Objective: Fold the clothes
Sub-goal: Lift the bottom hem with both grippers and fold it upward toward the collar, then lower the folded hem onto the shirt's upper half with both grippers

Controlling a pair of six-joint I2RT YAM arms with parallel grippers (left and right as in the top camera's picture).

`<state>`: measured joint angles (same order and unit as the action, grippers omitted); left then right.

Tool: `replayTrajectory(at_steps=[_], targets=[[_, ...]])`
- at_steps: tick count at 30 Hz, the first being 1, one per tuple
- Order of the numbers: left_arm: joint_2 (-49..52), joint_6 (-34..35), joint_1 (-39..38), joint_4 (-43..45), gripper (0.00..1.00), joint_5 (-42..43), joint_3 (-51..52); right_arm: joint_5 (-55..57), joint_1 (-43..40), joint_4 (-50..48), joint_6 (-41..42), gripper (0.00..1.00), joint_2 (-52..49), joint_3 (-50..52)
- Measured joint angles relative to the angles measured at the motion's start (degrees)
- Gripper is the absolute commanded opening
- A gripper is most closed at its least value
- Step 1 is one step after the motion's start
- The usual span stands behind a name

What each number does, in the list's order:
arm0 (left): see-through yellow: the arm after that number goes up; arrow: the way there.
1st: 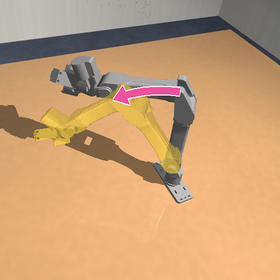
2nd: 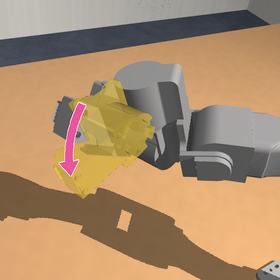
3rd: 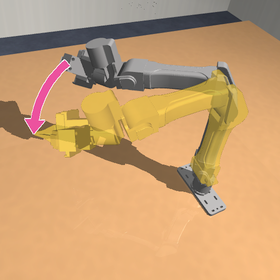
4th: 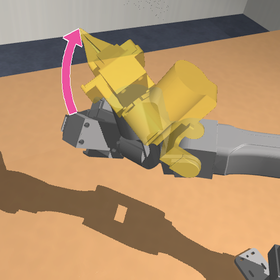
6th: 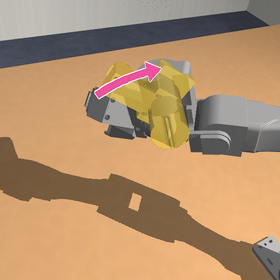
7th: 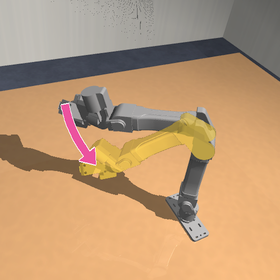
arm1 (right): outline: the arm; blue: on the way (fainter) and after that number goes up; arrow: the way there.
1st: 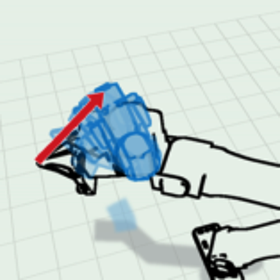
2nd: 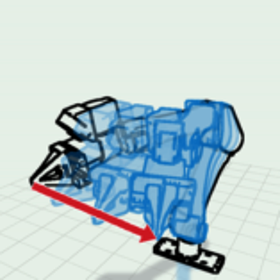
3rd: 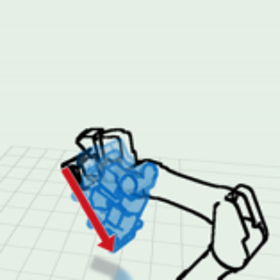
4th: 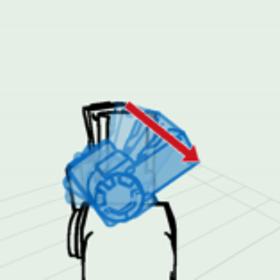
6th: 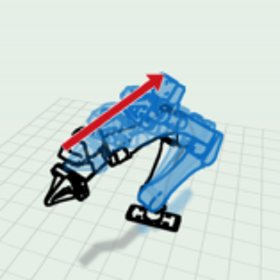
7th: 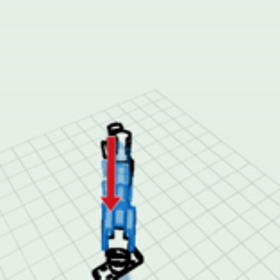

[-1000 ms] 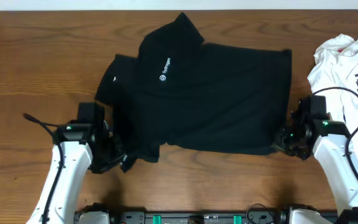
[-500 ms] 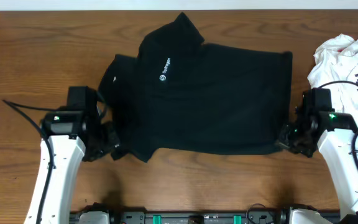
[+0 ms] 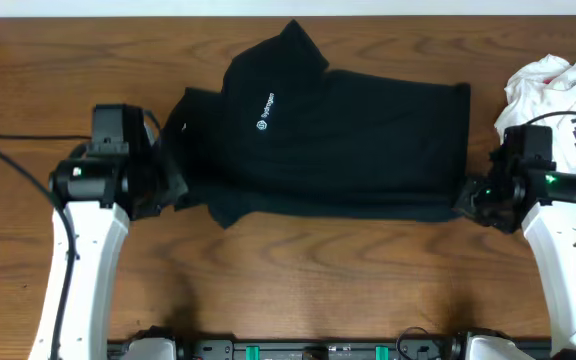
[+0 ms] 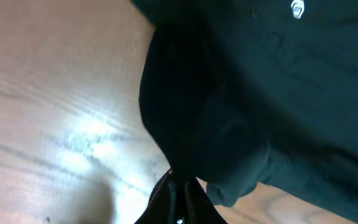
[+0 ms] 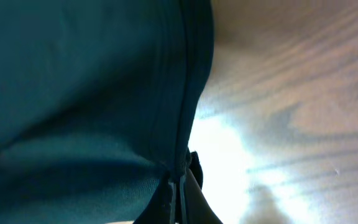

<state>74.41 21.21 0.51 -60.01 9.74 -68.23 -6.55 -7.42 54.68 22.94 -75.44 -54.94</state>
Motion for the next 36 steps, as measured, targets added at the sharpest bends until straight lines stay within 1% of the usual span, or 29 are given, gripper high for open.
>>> replayTrajectory(at_steps=[6,10,15,26,29,30,31,33,35,36], targets=[[8.04,-0.70,-1.31,3.45,0.06,-0.31,-3.56,0.28,-0.57,-5.81,-0.02,0.01,-1.95,-0.02],[13.42,-1.07,-2.80,4.83,0.06,-0.33,-8.13,1.14,-0.57,-10.97,-0.02,0.01,-3.91,-0.07],[17.79,-1.73,-4.50,10.21,0.06,-1.20,-13.29,2.29,-0.57,-15.52,0.07,0.01,-5.81,-0.09],[26.14,-2.23,-6.71,17.88,0.06,-4.66,-13.60,4.50,-0.57,-19.04,0.09,0.01,-13.51,-0.11],[27.69,-2.40,-6.71,20.48,0.06,-5.01,-13.60,5.01,-0.57,-21.55,0.37,0.08,-15.50,-0.11],[28.06,-2.49,-6.73,21.49,0.09,-5.11,-13.60,5.29,-0.57,-22.95,0.39,0.12,-16.11,-0.11],[28.24,-2.73,-6.73,22.21,0.14,-5.25,-13.60,5.62,-0.57,-23.98,0.52,0.17,-16.63,-0.13],[28.52,-3.34,-6.73,23.93,0.28,-5.33,-13.60,6.27,-0.57,-26.25,0.76,0.25,-17.53,-0.13],[28.65,-3.48,-6.73,25.55,0.52,-5.51,-13.60,6.60,-0.57,-28.04,0.90,0.41,-17.97,-0.13],[28.65,-3.41,-6.73,26.40,0.60,-5.64,-13.60,6.71,-0.59,-29.24,0.72,0.48,-18.12,-0.13]])
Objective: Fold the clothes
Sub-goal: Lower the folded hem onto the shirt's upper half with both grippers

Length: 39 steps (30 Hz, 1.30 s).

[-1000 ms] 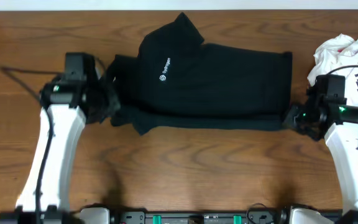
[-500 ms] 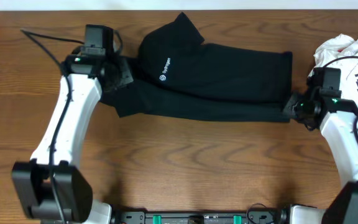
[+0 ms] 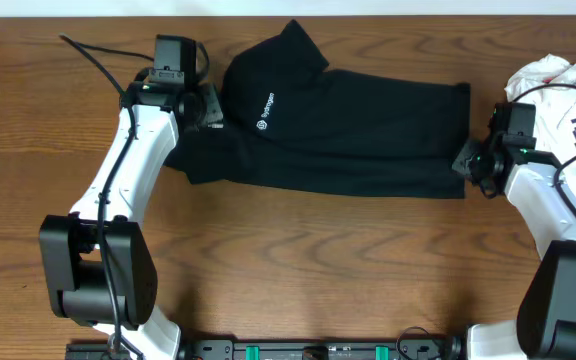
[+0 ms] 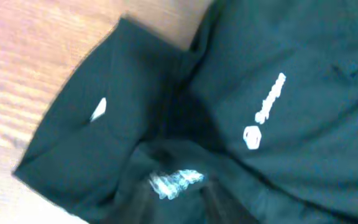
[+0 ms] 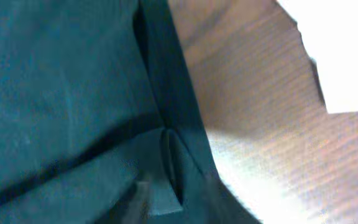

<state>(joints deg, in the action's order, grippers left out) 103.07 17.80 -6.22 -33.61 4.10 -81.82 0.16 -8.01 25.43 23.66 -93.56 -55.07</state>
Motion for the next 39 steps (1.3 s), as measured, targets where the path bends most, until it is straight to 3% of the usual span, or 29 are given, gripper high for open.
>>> replayTrajectory(at_steps=[3,7,10,13,16,18,20,21,22,23,25,27,29,39], targets=[[0.00,-0.35,0.00,1.46,0.71,-0.02,-0.02,0.31,0.00,-4.04,-0.48,0.62,-0.07,-0.04],[0.00,-1.99,0.00,-2.05,0.79,-0.13,-1.27,-1.46,-0.02,-5.09,-4.22,0.72,0.00,-0.87],[-0.37,-2.38,0.00,-6.29,0.79,-1.20,-2.71,-3.10,0.00,-1.53,-7.17,0.85,1.14,-2.23],[-1.70,-1.49,0.02,-11.28,0.79,-3.21,-2.97,-4.66,0.00,2.45,-10.16,0.89,4.98,-3.72],[-3.50,0.94,0.11,-18.34,0.79,-4.70,-3.21,-7.02,0.00,7.54,-12.31,0.80,10.29,-5.42],[-4.13,2.95,0.11,-22.45,0.79,-5.20,-3.26,-9.40,0.00,12.02,-13.03,0.69,13.64,-6.34],[-4.20,4.57,0.13,-24.20,0.75,-5.73,-3.17,-11.43,0.00,16.48,-13.66,0.45,15.45,-6.69],[-4.17,5.18,0.13,-24.28,0.71,-5.84,-2.91,-12.15,0.02,17.79,-14.08,0.24,15.63,-6.67],[-4.17,6.01,0.13,-24.11,0.61,-5.90,-2.40,-12.66,0.11,18.69,-14.10,0.08,15.56,-6.54],[-4.17,6.67,0.13,-23.82,0.51,-5.84,-1.88,-13.05,0.26,18.75,-14.05,0.01,15.26,-6.12],[-4.15,7.30,0.13,-23.21,0.30,-5.73,-0.35,-13.60,0.61,18.45,-14.01,0.01,14.60,-4.81],[-4.13,7.67,0.13,-23.08,0.15,-5.51,1.25,-13.92,1.27,17.57,-14.08,0.01,13.53,-3.10],[-4.09,7.65,0.13,-22.71,0.09,-4.55,2.73,-14.16,1.99,15.72,-14.10,0.01,12.15,-1.09],[-3.21,7.69,0.11,-18.43,0.08,-3.19,6.29,-14.78,4.55,5.25,-14.21,0.01,3.78,4.42]])
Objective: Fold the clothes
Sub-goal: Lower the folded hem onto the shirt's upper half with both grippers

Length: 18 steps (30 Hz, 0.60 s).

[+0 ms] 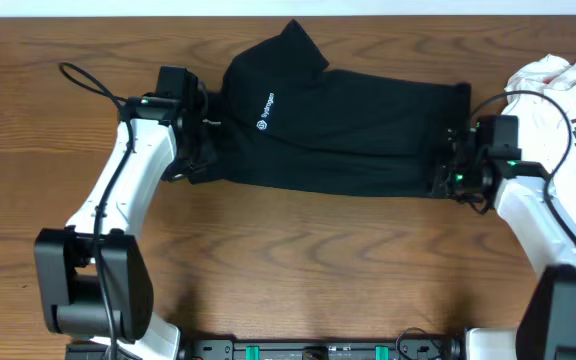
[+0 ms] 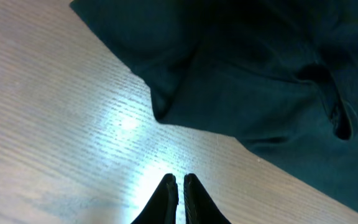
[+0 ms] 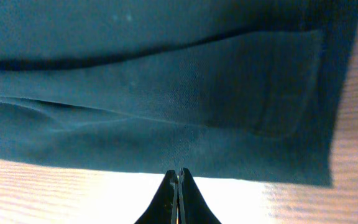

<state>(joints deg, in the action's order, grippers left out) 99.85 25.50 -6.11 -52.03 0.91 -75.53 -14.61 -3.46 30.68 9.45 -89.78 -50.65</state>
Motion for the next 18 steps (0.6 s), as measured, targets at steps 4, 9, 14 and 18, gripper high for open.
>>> replayTrajectory(at_steps=[4,9,14,18], targets=[[1.75,0.02,0.00,2.95,0.07,0.22,1.42,0.02,0.87,-2.14,-0.11,0.01,-3.85,0.15],[3.43,0.02,-0.39,6.34,0.06,0.22,2.97,0.00,1.03,-3.91,-0.11,0.01,-8.24,0.17],[3.78,0.02,-1.99,8.94,0.06,1.38,2.99,-0.22,1.03,-4.20,-0.11,0.01,-9.31,0.20],[3.89,-0.02,-3.78,10.34,0.06,2.93,3.02,-0.46,1.03,-4.07,-0.20,0.01,-9.31,0.20]])
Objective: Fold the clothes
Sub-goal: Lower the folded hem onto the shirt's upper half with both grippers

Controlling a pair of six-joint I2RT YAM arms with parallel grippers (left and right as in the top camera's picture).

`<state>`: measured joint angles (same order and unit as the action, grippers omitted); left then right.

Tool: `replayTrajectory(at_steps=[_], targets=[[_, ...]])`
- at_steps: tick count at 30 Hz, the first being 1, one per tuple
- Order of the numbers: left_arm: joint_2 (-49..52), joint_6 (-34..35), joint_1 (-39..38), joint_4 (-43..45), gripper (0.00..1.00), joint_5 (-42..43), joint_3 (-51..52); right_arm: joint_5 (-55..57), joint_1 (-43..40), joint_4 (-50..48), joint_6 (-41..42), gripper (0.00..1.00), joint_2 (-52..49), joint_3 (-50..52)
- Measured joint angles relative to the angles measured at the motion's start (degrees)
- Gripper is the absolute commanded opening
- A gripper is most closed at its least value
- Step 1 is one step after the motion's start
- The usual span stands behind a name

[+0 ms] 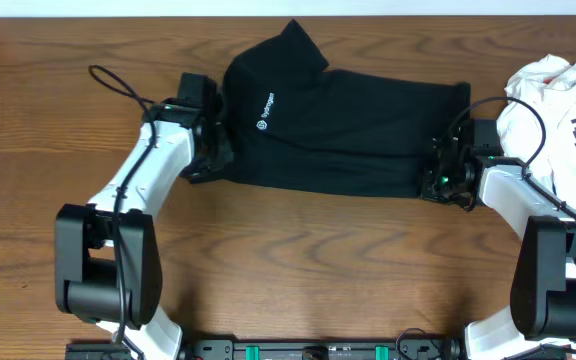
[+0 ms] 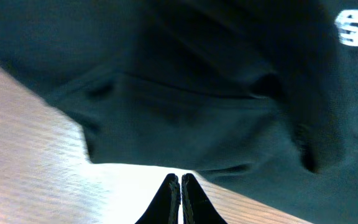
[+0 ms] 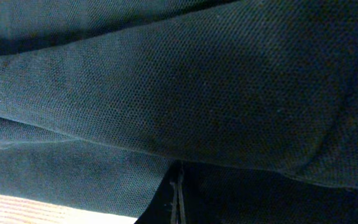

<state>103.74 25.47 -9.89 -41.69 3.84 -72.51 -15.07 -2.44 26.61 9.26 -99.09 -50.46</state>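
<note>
A black polo shirt (image 1: pixel 348 120) lies across the far middle of the table, folded to a long band, its white logo (image 1: pixel 265 112) facing up. My left gripper (image 1: pixel 211 152) is at the shirt's left end. In the left wrist view it (image 2: pixel 180 179) is shut over bare wood, its tips just at the cloth's edge (image 2: pixel 197 93). My right gripper (image 1: pixel 434 184) is at the shirt's near right corner. In the right wrist view it (image 3: pixel 178 177) is shut, lying on the cloth with its tips against a fold (image 3: pixel 166 81).
A heap of white clothes (image 1: pixel 558 90) lies at the far right, just beyond the right arm. Bare wooden table (image 1: pixel 308 270) stretches from the shirt to the near edge. A black cable (image 1: pixel 118 80) loops behind the left arm.
Both shut grippers have closed in on the shirt. The left one was on bare wood short of the left end and is now at its edge. The right one now lies on the cloth.
First both grippers were shut on the shirt's near edge, one at each end. Then that edge lay folded over the shirt, which was narrower, with both grippers at its ends. Later they stood shut just off the cloth, and now they touch it.
</note>
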Motion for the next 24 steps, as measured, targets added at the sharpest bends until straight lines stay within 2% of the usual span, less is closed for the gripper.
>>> replayTrajectory(at_steps=[11,24], targets=[[0.02,-1.73,-1.51,1.84,0.06,0.76,0.00,-7.48,0.17,5.51,-1.22,0.01,3.78,-3.02],[7.74,-5.05,-1.53,4.90,0.06,0.92,0.00,-0.85,4.81,1.81,-1.25,0.01,2.45,-3.65]])
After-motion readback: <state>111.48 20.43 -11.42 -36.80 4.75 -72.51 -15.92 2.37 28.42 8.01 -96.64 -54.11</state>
